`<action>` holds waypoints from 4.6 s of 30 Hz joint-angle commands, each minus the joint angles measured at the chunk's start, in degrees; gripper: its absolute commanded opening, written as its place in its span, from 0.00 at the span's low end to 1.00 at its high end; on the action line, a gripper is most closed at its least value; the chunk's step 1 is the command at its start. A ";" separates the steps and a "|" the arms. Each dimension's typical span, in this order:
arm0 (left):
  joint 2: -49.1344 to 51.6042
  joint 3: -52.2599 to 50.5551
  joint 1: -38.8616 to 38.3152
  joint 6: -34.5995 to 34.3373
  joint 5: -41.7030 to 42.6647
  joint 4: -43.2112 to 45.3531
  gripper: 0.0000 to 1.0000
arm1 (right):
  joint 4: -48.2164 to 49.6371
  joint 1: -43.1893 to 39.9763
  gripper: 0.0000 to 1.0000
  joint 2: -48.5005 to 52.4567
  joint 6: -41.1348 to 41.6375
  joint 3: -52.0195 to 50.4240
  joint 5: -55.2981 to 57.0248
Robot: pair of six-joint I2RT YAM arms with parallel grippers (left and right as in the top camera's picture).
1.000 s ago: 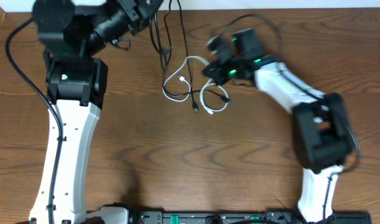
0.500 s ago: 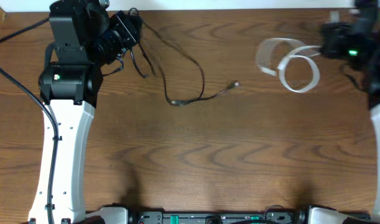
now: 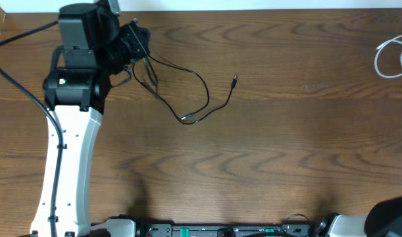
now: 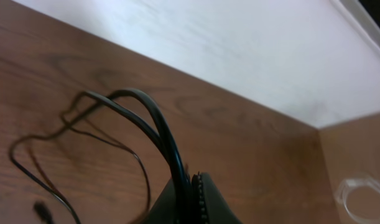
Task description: Untangle cables
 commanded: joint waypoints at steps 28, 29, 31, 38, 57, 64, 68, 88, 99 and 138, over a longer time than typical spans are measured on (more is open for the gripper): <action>-0.70 0.04 -10.25 6.49 8.83 1.75 0.07 | -22.01 13.22 0.99 5.99 -9.31 0.13 -33.27; -0.70 0.04 -10.25 6.51 12.02 3.50 0.08 | -22.01 14.78 0.99 5.99 -9.81 0.13 -33.18; -0.70 0.04 -10.27 8.68 19.87 7.21 0.08 | -21.99 17.33 0.99 5.99 -10.03 0.13 -32.57; -0.24 0.02 -13.97 17.70 29.62 4.59 0.08 | -21.84 19.63 0.99 5.99 -9.99 0.13 -30.91; 6.58 0.02 -24.30 26.82 0.66 -16.13 0.68 | -26.45 14.84 0.99 5.99 -9.99 0.13 -27.82; 13.09 0.00 -24.35 22.64 -0.20 -14.12 0.68 | -30.38 14.82 0.99 5.99 -9.99 0.13 -23.23; 18.03 0.00 -24.35 18.05 4.96 -11.69 0.69 | -32.11 14.84 0.99 5.99 -9.99 0.13 -22.12; 34.73 -0.02 -25.11 -4.20 13.16 -1.95 0.73 | -34.69 14.82 0.99 5.99 -10.01 0.09 -20.90; 35.39 -0.02 -26.36 -9.51 13.16 0.31 0.71 | -36.13 14.84 0.99 5.99 -10.03 0.07 -18.86; -2.84 5.53 -24.76 8.20 10.67 18.99 0.07 | -32.00 16.55 0.99 5.97 -17.40 0.04 -48.15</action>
